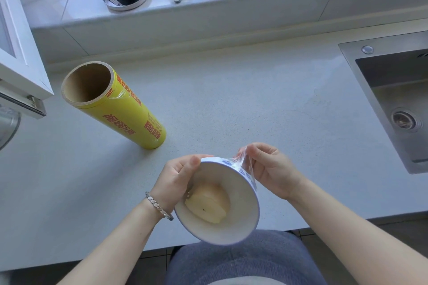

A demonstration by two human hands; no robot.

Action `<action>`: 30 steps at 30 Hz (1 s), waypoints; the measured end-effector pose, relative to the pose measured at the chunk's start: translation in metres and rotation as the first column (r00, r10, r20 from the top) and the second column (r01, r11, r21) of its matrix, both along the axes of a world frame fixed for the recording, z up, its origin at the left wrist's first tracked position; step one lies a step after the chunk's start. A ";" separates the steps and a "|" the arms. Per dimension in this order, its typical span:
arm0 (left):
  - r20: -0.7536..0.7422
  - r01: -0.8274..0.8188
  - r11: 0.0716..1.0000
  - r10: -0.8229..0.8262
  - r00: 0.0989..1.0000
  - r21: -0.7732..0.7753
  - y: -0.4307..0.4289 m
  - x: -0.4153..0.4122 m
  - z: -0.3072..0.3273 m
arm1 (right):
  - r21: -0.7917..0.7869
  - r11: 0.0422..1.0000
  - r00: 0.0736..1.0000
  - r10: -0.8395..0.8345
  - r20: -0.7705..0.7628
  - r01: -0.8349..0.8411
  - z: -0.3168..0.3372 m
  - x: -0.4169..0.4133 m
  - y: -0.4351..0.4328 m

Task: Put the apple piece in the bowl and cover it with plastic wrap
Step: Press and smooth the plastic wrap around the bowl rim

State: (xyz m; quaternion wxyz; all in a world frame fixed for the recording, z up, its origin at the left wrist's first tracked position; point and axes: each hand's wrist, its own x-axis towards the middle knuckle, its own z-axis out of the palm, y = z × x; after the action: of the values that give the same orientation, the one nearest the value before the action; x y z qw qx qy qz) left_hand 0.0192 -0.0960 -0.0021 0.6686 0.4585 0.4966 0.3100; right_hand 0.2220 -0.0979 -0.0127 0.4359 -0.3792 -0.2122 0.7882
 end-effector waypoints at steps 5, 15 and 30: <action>-0.052 -0.033 0.998 0.036 0.998 0.044 -0.001 0.002 0.001 | -0.098 0.984 0.971 -0.128 0.203 0.150 0.016 -0.009 -0.003; -0.167 -0.087 0.978 0.119 0.979 0.192 -0.003 0.006 0.003 | -0.035 0.999 0.687 0.026 0.726 -0.002 0.020 -0.017 0.008; -0.170 -0.149 0.978 0.173 0.970 0.147 -0.009 0.000 -0.005 | 0.143 0.990 0.544 -0.109 0.832 -0.021 0.018 -0.004 0.006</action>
State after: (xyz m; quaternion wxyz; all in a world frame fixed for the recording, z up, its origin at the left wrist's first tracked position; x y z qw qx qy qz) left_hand 0.0190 -0.1046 -0.0068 0.5611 0.4864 0.5693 0.3527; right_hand 0.2183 -0.0921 0.0054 0.3262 -0.6836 -0.4377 0.4845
